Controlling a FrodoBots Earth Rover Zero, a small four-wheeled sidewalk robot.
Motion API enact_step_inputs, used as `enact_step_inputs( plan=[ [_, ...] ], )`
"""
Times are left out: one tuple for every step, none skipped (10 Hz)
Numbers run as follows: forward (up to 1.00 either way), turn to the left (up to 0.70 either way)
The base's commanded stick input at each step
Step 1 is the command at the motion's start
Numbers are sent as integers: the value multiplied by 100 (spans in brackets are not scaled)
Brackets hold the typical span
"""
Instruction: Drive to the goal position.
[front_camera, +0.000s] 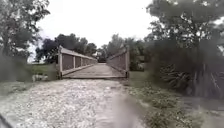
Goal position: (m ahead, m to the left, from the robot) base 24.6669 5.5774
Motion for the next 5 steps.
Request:
enact_step_inputs(
  plan=[
    [70,0],
    [70,0],
    [70,0],
    [70,0],
    [70,0]
  ],
)
